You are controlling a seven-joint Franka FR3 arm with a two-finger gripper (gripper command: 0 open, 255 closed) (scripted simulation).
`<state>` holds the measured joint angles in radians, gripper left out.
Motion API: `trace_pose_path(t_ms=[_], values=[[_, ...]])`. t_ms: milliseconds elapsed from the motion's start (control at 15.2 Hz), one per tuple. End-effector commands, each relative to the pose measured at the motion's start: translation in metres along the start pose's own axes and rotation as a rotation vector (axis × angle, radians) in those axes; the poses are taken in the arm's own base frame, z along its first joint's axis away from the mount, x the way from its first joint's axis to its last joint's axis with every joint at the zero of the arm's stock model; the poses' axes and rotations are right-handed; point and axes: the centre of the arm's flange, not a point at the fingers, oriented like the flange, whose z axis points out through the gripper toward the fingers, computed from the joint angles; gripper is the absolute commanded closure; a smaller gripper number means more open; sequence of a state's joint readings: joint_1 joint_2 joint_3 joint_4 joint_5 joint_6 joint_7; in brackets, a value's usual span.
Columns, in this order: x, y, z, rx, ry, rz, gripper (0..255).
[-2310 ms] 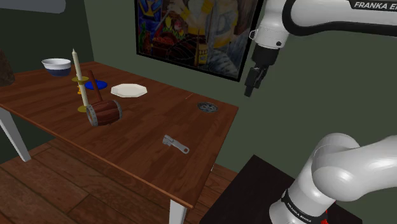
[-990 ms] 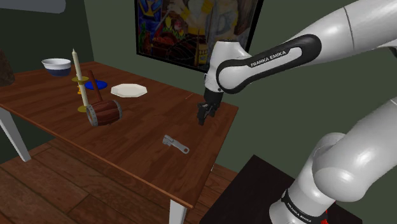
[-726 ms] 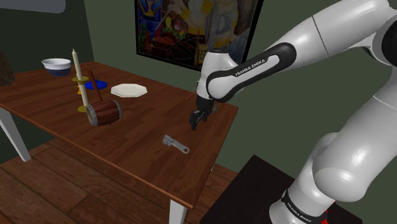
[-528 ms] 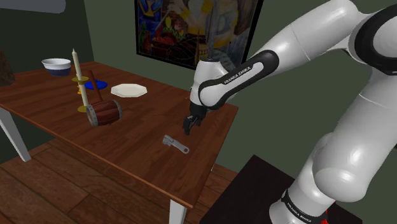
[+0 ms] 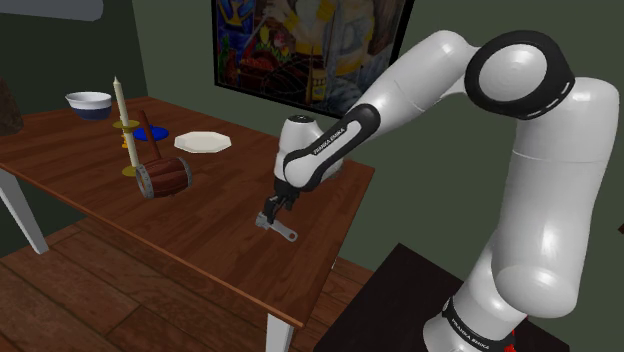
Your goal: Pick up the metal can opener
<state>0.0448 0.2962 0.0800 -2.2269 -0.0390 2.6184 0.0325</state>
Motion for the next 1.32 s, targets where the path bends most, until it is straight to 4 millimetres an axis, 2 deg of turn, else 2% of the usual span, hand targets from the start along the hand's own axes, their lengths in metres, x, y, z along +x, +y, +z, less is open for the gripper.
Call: trace_pose_path(t_ms=[0,396,528,594,1188,1254], values=[[0.004,-0.001,0.013,0.002,0.002,0.000,0],[0.001,-0.001,0.044,0.002,0.002,0.000,0],[0.000,-0.001,0.047,0.002,0.002,0.000,0],[0.000,-0.002,0.047,0.002,0.002,0.000,255],[0.000,-0.001,0.047,0.002,0.002,0.000,255],[0.001,-0.001,0.042,0.002,0.002,0.000,255]])
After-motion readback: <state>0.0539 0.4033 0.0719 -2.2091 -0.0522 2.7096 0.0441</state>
